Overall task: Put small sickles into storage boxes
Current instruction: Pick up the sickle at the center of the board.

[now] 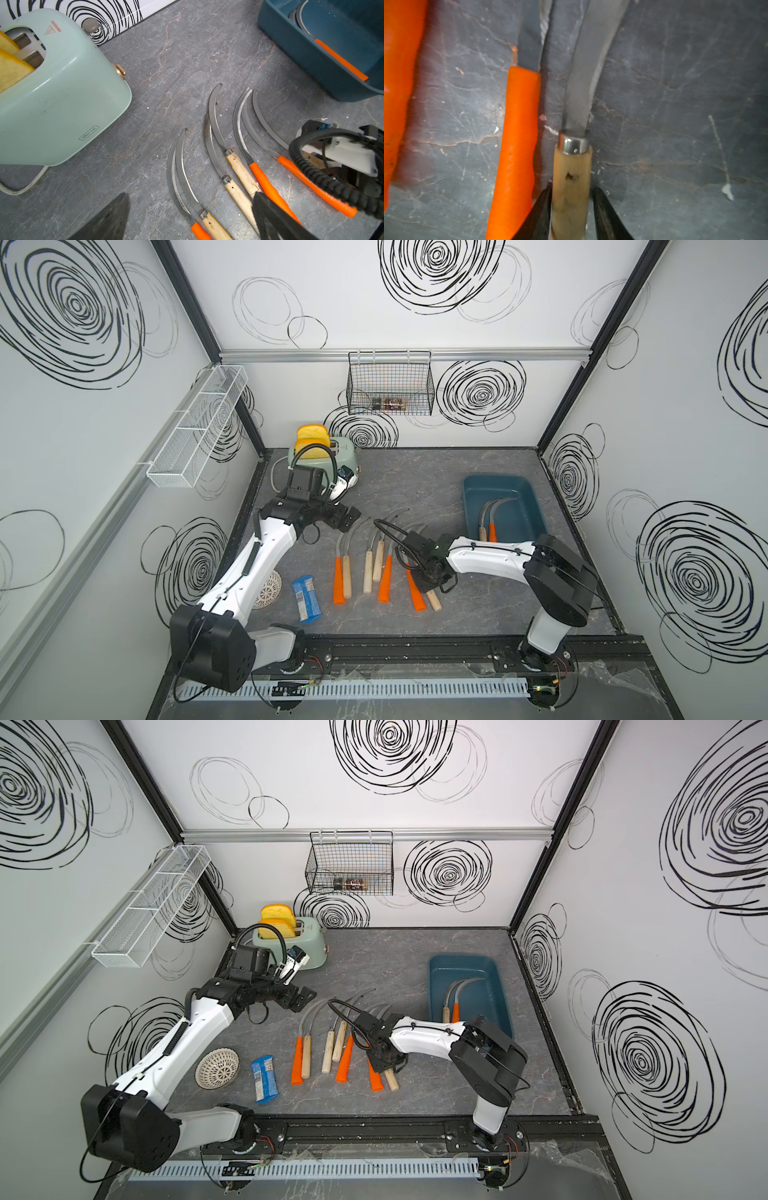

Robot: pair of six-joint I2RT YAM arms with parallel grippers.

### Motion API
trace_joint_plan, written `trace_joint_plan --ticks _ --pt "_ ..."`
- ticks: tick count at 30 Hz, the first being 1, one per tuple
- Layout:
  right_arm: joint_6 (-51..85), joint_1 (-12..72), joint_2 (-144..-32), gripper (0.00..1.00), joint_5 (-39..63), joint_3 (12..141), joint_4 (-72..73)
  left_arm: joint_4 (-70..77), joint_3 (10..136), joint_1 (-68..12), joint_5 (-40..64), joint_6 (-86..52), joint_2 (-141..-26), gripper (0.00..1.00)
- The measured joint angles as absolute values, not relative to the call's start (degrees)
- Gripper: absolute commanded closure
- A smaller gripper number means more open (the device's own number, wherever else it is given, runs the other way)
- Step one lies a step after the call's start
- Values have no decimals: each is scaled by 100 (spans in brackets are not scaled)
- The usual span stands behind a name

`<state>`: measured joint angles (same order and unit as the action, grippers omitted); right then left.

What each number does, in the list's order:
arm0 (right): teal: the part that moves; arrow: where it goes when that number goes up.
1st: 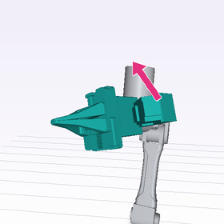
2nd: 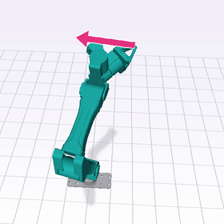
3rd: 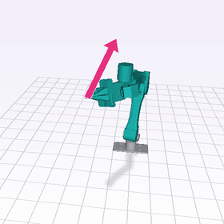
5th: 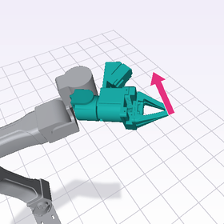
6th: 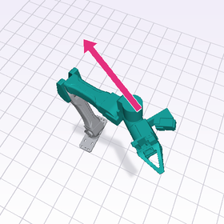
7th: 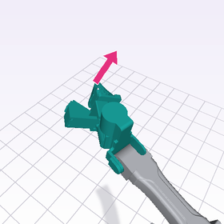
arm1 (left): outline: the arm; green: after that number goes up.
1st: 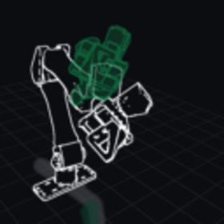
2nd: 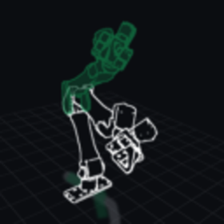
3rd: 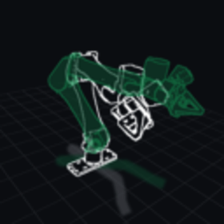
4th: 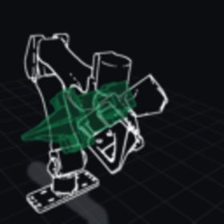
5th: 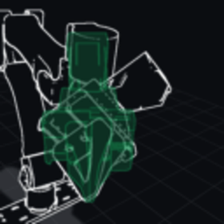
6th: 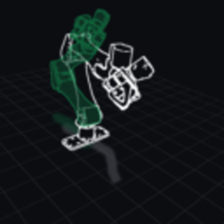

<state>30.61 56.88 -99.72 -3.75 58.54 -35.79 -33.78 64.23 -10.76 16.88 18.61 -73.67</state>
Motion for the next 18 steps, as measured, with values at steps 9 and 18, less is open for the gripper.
trace_joint_plan --ticks 9,18 --pt "3063 5704 -9983 63 -414 5867 -3594 -3378 6423 -1076 1688 1861 -7367 4" --pt "3096 5719 -9992 69 -456 5867 -3592 -3378 6423 -1076 1688 1861 -7363 4"
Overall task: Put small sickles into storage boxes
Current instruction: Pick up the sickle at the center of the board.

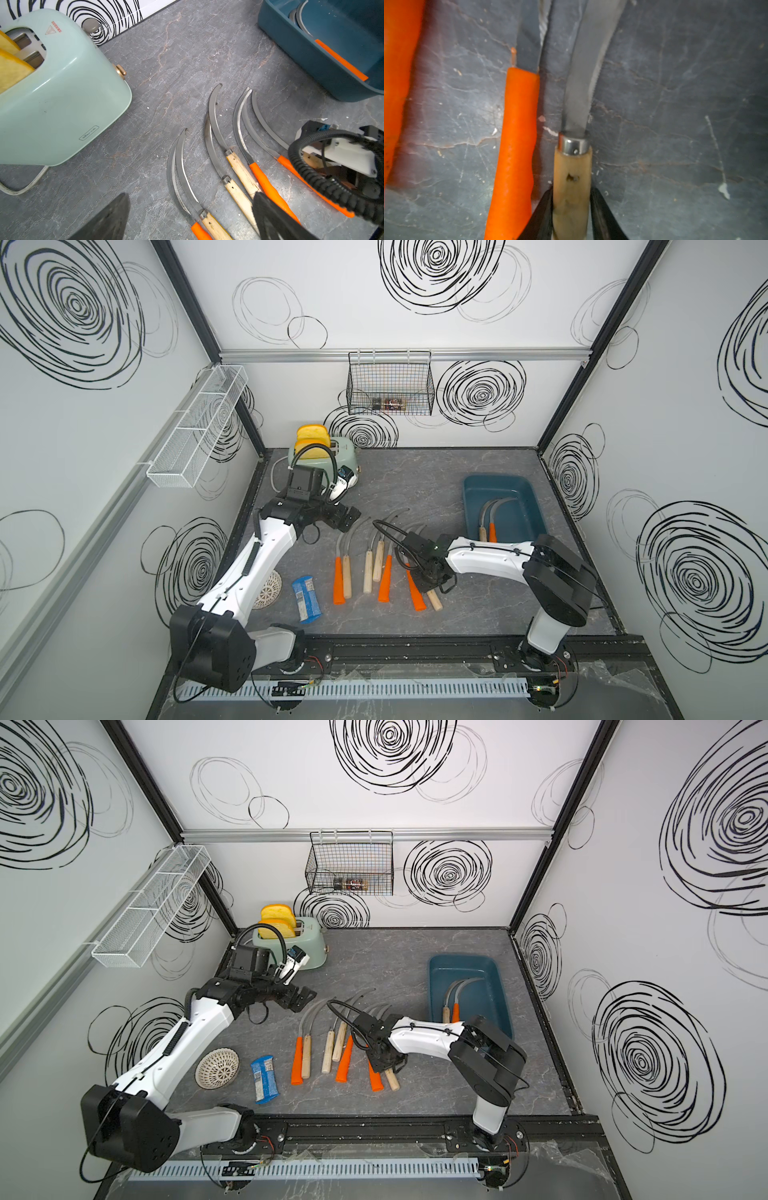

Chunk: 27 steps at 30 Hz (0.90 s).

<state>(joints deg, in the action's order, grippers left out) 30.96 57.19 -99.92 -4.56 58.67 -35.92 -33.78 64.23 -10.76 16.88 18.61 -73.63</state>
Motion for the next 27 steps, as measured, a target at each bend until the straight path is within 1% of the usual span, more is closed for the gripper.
trace_joint_plan --ticks 7,15,22,24,27 --pt "3127 5728 -10012 73 -469 5883 -3590 -3406 6423 -1076 1682 1870 -7352 4" --pt "3173 5728 -10009 81 -502 5883 -3588 -3481 6425 -1076 1662 1900 -7349 4" --pt "3175 5725 -9994 92 -530 5863 -3568 -3524 6545 -1076 1664 1900 -7349 4" --pt "3177 5723 -9957 100 -537 5822 -3527 -3524 6604 -1076 1664 1898 -7349 4" --pt "3179 5717 -9909 100 -537 5760 -3463 -3522 6643 -1076 1669 1885 -7352 4"
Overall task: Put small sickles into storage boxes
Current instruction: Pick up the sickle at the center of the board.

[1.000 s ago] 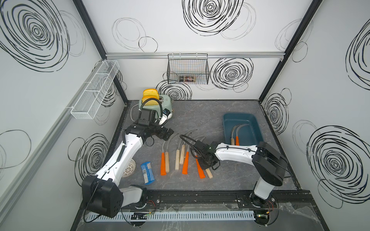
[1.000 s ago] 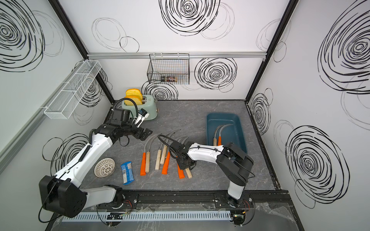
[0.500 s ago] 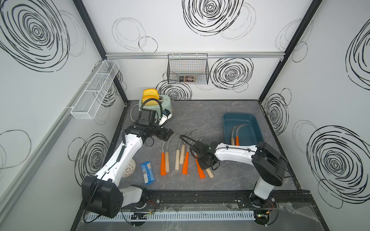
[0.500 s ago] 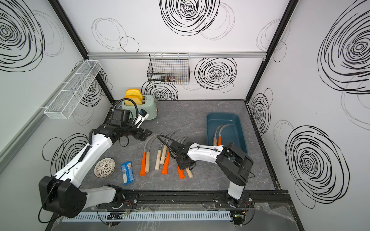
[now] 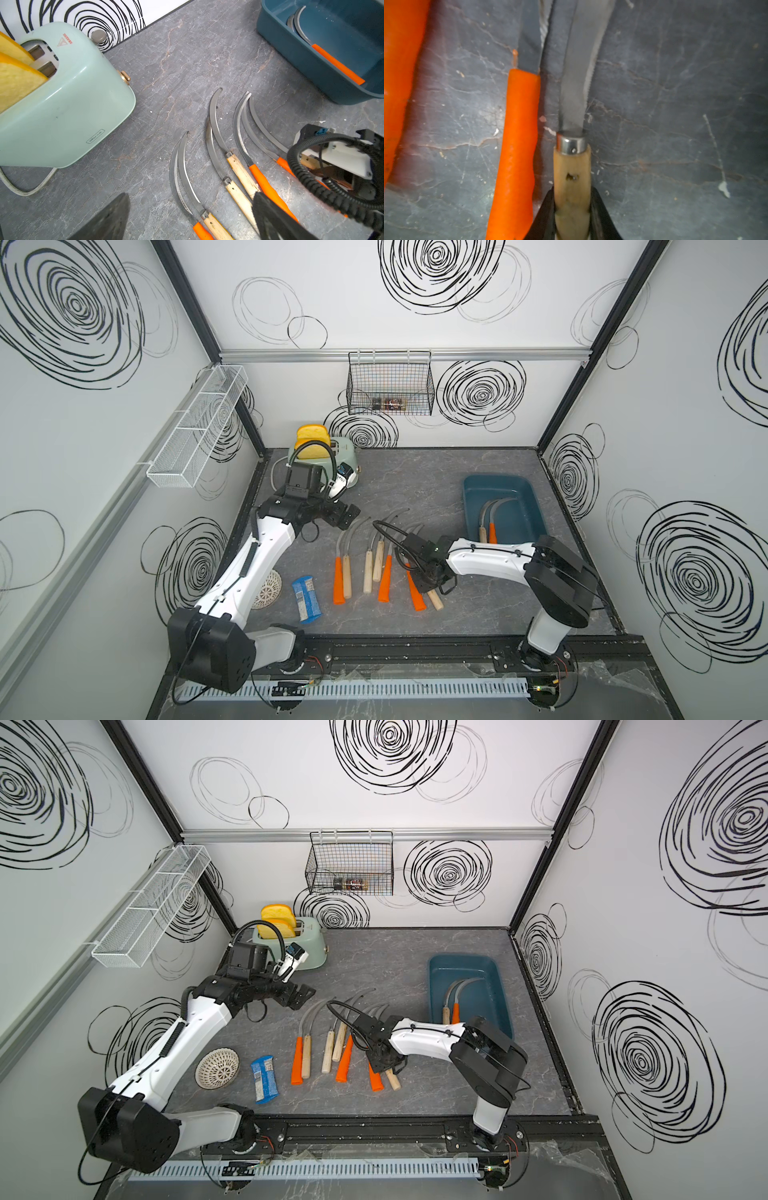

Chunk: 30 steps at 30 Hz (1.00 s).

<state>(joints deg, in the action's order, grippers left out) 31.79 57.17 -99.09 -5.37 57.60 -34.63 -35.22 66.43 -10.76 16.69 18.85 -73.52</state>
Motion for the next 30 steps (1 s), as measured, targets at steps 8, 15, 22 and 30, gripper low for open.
trace_joint_plan --ticks 8,15,22,30 --pt "3170 5594 -9684 100 -572 5531 -3422 -3551 6770 -1079 1688 1835 -7424 4" --pt "3098 5459 -9369 100 -576 5470 -3422 -3553 6807 -1083 1686 1809 -7439 4" --pt "3015 5356 -9288 100 -576 5470 -3426 -3553 6818 -1087 1686 1780 -7470 4" --pt "2897 5113 -9078 100 -491 5470 -3426 -3570 6917 -1087 1686 1778 -7544 4"
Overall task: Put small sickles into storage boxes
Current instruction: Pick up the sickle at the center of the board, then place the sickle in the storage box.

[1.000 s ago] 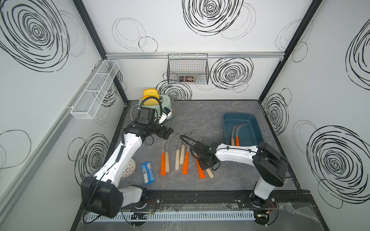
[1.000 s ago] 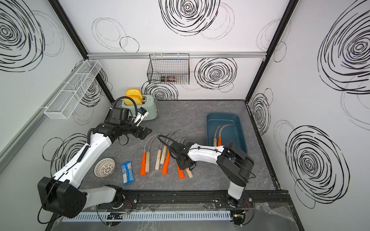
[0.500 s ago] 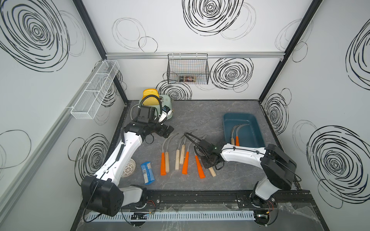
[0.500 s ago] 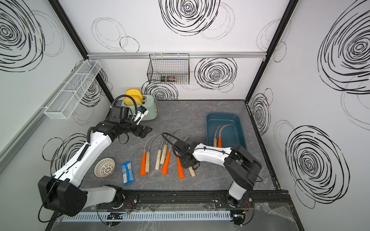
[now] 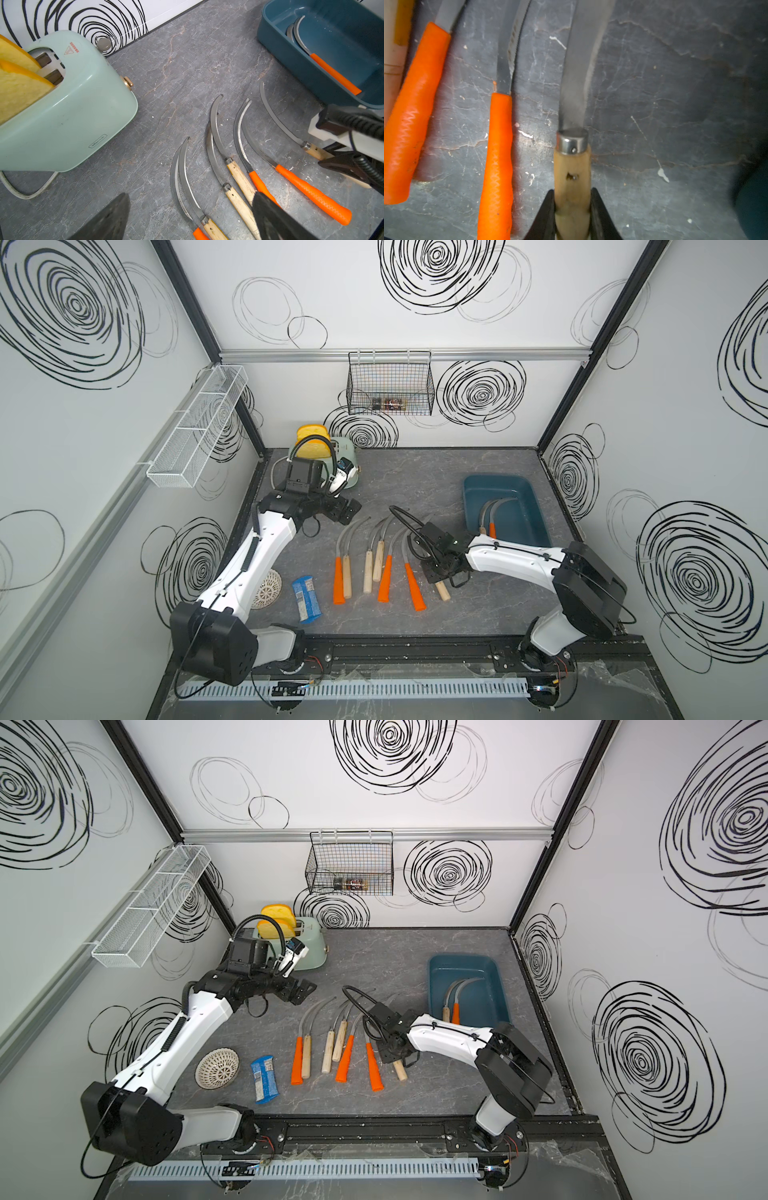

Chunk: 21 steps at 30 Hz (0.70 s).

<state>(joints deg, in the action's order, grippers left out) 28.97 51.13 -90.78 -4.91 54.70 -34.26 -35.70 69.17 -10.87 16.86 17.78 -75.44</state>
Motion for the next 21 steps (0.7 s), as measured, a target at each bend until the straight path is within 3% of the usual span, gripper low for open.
trace_joint_plan --ticks 9,21 --pt "2744 4735 -8812 100 -237 5647 -3424 -3568 6917 -1087 1686 1782 -7557 4" --pt "2436 3610 -8165 100 248 5920 -3448 -3568 6917 -1087 1686 1800 -7557 4"
